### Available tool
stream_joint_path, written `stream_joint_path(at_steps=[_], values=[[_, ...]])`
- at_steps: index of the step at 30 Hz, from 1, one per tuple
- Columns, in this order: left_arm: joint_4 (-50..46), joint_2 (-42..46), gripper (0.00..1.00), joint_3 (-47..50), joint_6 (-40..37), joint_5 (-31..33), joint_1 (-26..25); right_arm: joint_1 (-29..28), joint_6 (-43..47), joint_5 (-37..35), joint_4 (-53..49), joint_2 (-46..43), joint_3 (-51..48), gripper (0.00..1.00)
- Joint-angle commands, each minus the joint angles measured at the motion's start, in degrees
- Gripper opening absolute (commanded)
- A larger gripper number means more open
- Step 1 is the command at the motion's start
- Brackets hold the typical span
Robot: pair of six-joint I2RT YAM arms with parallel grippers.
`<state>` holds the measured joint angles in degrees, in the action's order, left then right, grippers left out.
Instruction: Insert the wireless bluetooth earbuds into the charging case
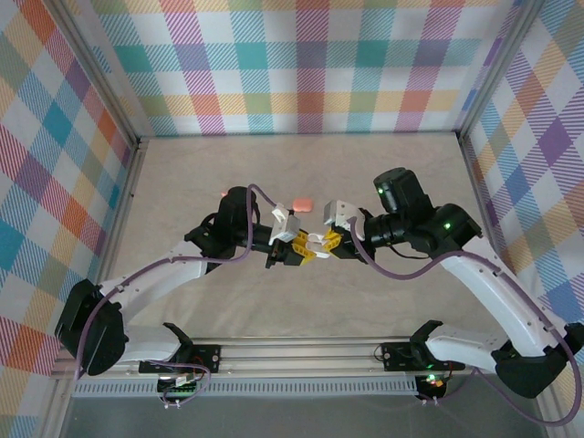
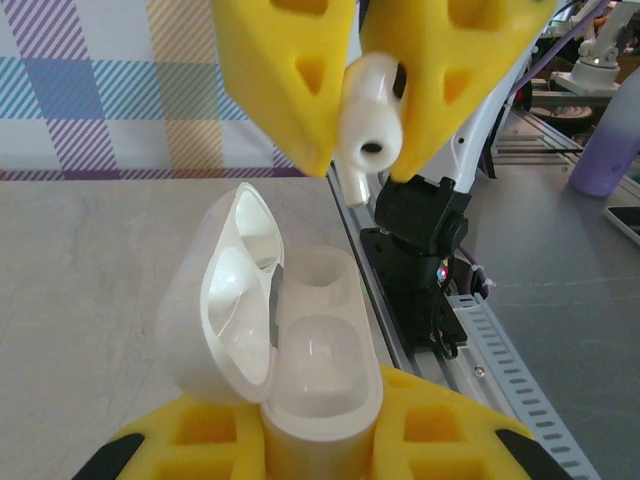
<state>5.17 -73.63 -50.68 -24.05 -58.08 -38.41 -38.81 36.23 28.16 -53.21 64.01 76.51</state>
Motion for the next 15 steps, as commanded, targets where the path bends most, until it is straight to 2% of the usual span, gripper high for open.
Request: stream_joint_path(at_steps=[1,15], values=[[-1.23,1.63,0.00,-1.54,-1.17,-2.46,0.44,-0.50,3.21,0.12,-0.87,0.50,0.57,0.06],[-1.97,0.07,0.00,-2.88,-1.00,-4.32,0.44,-1.47,5.79,-1.33,0.28,0.75,-1.71,0.06]])
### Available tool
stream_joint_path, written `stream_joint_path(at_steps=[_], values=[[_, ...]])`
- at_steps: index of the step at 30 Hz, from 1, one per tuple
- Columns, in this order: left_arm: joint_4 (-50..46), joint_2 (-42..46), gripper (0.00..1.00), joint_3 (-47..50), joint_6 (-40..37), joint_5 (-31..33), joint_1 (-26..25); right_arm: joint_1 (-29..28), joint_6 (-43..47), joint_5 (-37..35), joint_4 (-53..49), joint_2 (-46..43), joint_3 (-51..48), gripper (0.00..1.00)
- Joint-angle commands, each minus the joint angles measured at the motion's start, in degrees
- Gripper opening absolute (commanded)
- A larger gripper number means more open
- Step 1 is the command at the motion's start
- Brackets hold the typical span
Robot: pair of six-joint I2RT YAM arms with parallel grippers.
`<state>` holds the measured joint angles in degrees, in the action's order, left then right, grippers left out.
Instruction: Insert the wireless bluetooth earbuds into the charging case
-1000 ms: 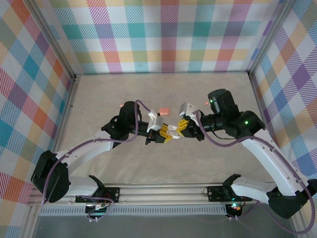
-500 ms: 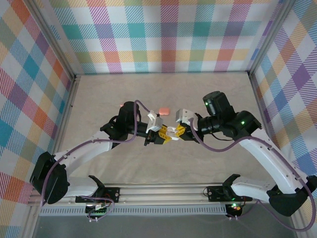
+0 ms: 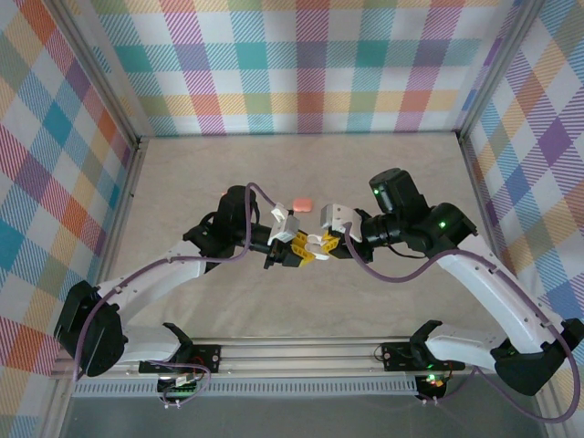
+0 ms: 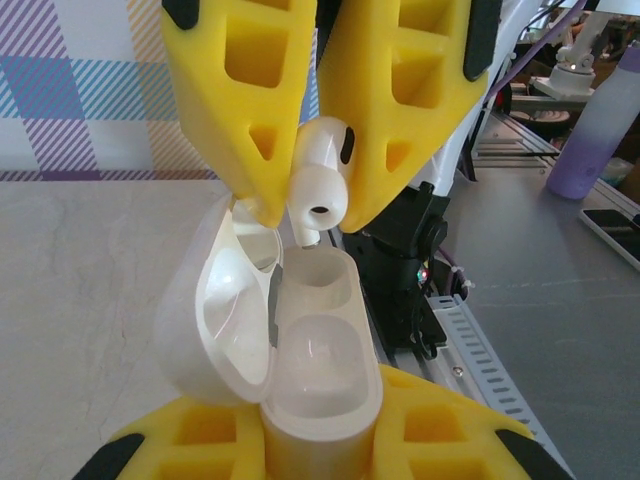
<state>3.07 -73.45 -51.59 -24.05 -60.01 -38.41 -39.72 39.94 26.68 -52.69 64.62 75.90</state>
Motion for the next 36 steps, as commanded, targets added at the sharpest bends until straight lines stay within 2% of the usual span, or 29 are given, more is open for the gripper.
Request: stream_joint_path(at_steps=[1,10,24,28,36], values=[[0.10,-0.11,0.00,-1.97,-1.00,-2.48,0.45,-0.61,2.45,-0.02,-0.54,0.11,-1.19,0.06],[0.38,-0.42,0.00,-2.21,-0.49,-2.70,0.62,-1.48,3.64,-1.35,-1.56,0.27,-1.65,0.06],[-0.15,-2.92,0.00,-5.70,3.39,-7.29,1.39,-1.72,6.11,-4.74,3.43,-2.93,-5.66,0.06],[-0.41,-3.28,0.00,-6.10,3.35,-7.85,1.41,-1.68,3.36,-3.60,5.23,-2.75,-6.32,0.07],[-0.81,-2.84,0.00,-5.89,2.80,-7.71,1.41,-1.76,-0.08,-4.58,5.54,-1.61,-6.35,0.15]])
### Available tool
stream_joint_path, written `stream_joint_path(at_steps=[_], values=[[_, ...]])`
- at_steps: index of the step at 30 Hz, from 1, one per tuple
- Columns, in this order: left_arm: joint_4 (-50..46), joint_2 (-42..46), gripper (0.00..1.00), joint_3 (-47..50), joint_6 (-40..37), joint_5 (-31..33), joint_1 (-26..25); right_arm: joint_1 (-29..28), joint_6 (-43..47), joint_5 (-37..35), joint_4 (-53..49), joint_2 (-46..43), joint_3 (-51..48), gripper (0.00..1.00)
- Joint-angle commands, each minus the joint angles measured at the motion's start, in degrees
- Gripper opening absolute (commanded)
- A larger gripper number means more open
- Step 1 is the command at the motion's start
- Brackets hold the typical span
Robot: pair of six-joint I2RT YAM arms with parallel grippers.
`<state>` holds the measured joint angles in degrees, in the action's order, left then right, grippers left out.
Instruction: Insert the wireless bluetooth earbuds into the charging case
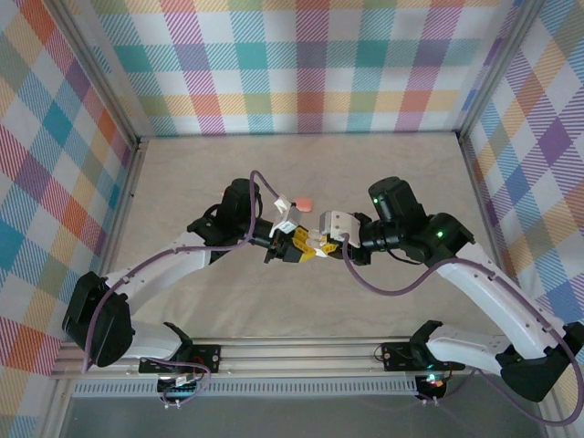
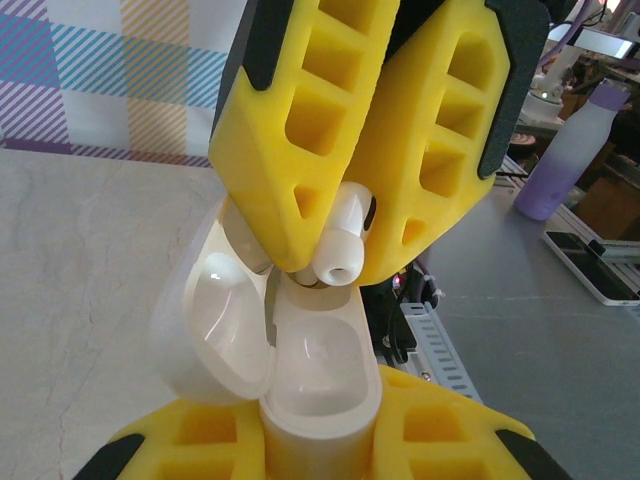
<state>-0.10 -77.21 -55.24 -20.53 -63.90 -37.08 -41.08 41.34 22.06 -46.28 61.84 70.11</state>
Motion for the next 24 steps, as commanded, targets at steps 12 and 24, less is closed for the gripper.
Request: stream_joint_path(at_steps=[12,24], values=[[2.28,0.89,0.00,-2.01,-1.09,-3.60,0.14,-0.33,-3.49,-1.39,-0.87,1.70,1.17,0.27],[6.52,1.85,0.00,0.70,0.90,1.26,0.85,0.20,-13.46,-0.58,5.14,-2.57,4.87,0.38]])
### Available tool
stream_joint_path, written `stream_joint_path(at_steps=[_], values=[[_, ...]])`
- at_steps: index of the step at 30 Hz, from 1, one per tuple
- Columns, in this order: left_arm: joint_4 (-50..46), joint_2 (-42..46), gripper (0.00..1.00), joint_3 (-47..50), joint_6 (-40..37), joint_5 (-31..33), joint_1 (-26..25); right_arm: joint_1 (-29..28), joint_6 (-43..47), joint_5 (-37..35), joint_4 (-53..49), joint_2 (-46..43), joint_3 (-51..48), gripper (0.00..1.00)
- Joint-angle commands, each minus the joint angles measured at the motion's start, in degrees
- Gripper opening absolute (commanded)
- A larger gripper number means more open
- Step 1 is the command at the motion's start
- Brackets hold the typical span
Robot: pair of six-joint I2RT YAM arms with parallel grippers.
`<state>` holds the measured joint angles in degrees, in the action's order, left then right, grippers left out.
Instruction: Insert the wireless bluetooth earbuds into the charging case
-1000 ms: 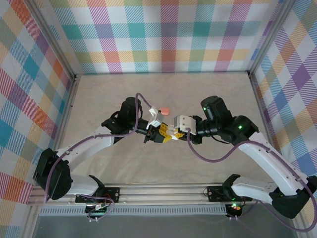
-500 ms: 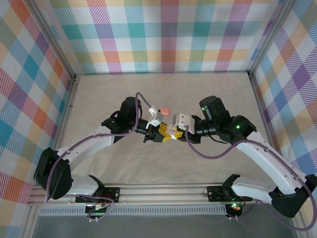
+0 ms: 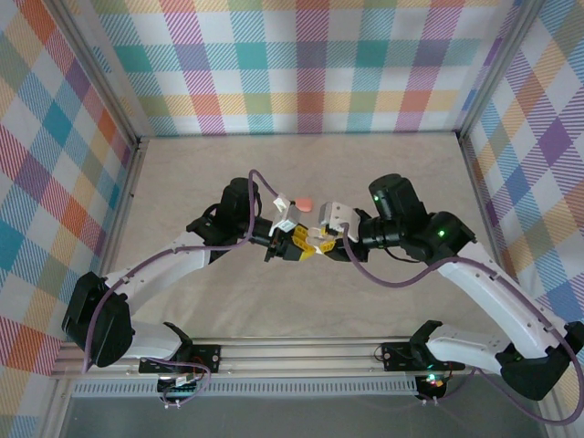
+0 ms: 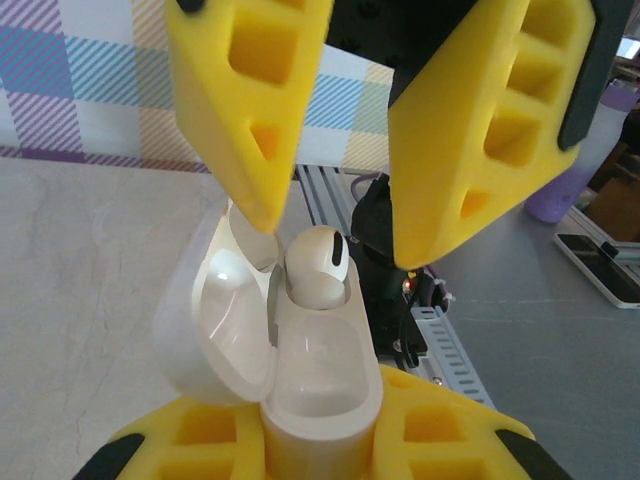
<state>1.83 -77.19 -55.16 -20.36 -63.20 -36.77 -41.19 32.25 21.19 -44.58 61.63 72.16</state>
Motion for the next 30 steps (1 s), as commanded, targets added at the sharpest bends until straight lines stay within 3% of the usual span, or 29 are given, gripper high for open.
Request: stream_joint_path(at_steps=[1,9,15,24,27,30], values=[[6.66,2.23,0.00,1.59,1.77,1.92,0.73,0.77,-6.16,0.51,4.22,-2.92,3.03,0.40],[15.89,6.08,0.00,7.48,7.96,13.31,2.97,6.25,-21.16,1.10,10.09,-5.02,2.04,0.50],[19.12,8.53,0.00,10.50,12.30,18.28,4.64,11.49,-38.60,1.49,13.42,-4.26,0.25,0.61],[28.11,9.52,0.00,13.50,19.28,19.30,6.28,18.45,-65.89,12.43,29.55,-4.56,-12.84,0.70],[29.14,9.34,0.00,13.26,20.12,18.65,6.28,18.65,-69.64,15.28,32.14,-3.26,-13.84,0.73],[30.37,8.85,0.00,12.76,20.86,17.02,6.28,18.60,-73.40,20.22,41.15,-3.08,-17.34,0.77]])
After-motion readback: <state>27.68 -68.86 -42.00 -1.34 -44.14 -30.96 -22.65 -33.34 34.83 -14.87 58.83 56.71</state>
